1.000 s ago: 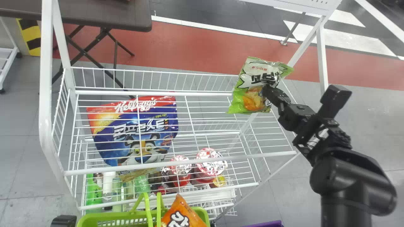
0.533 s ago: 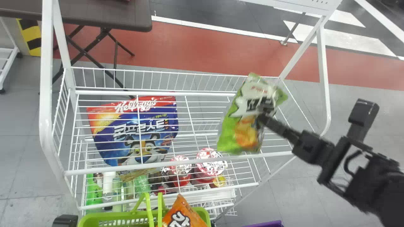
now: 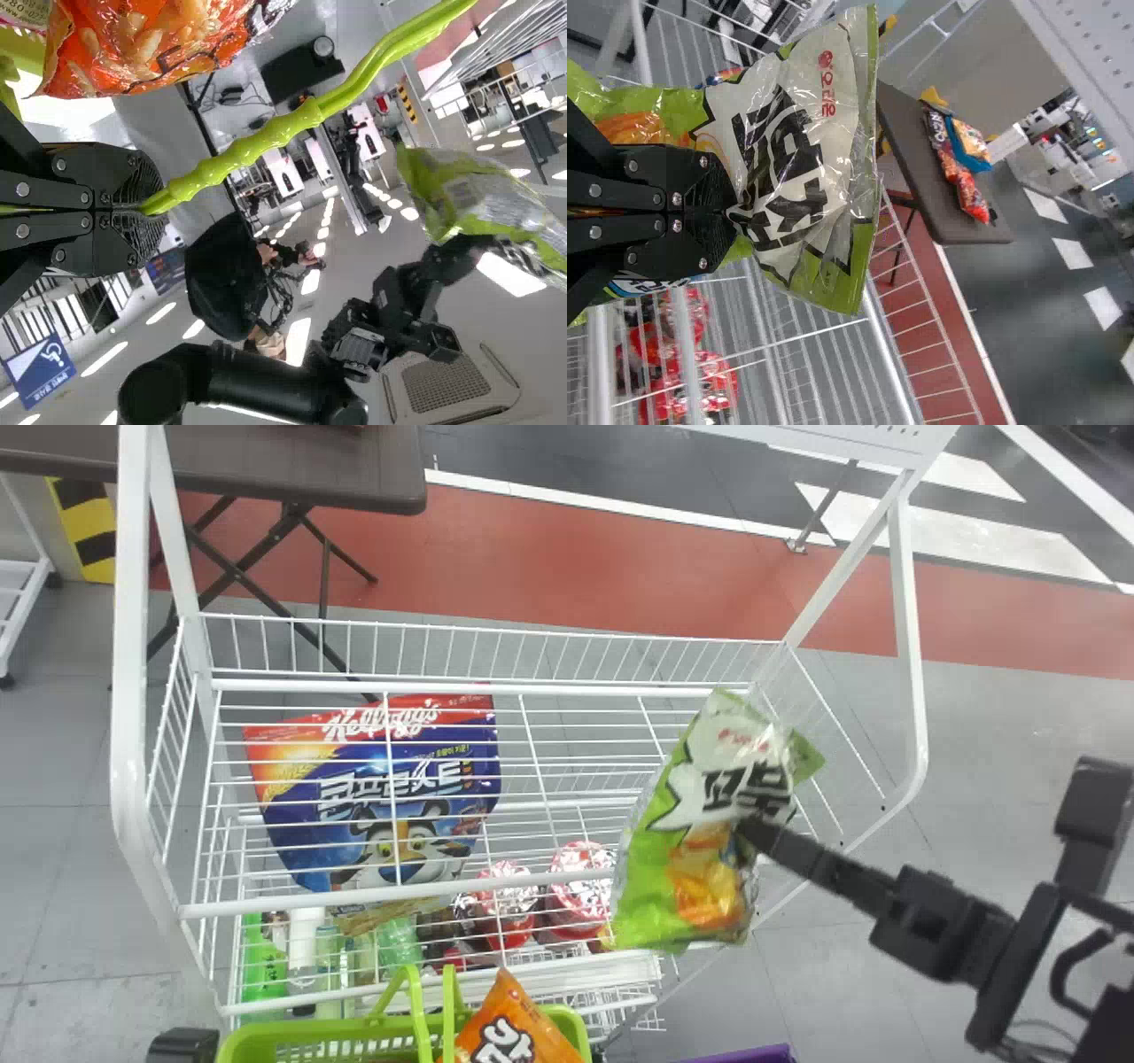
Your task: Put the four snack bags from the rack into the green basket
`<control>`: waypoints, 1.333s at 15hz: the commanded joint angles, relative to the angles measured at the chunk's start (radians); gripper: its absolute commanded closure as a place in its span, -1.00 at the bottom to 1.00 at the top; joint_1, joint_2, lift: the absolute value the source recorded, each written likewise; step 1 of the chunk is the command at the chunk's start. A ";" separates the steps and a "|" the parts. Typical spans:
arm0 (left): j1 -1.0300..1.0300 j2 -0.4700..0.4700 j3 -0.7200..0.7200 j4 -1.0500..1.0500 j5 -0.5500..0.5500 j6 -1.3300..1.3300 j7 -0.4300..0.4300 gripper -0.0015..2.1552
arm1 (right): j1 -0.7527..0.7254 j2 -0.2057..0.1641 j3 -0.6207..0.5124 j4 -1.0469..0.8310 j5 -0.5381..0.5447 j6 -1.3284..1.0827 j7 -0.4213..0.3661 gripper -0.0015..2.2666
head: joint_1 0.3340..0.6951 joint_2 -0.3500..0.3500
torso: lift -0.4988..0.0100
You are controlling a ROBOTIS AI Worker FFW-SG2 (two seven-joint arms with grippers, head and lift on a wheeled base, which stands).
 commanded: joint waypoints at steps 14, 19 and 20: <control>0.002 0.000 0.010 -0.006 0.018 -0.003 -0.007 0.98 | 0.183 -0.085 0.299 0.310 0.314 0.024 -0.007 0.95 | 1.00 -1.00 | 0.94; 0.000 -0.002 -0.012 -0.007 0.013 0.000 -0.002 0.97 | 0.150 -0.067 0.403 0.339 0.305 0.024 -0.039 0.95 | 1.00 -1.00 | 0.94; 0.000 -0.002 -0.012 -0.007 0.013 0.000 -0.001 0.98 | 0.144 -0.055 0.421 0.339 0.304 0.024 -0.039 0.96 | 1.00 -1.00 | 0.94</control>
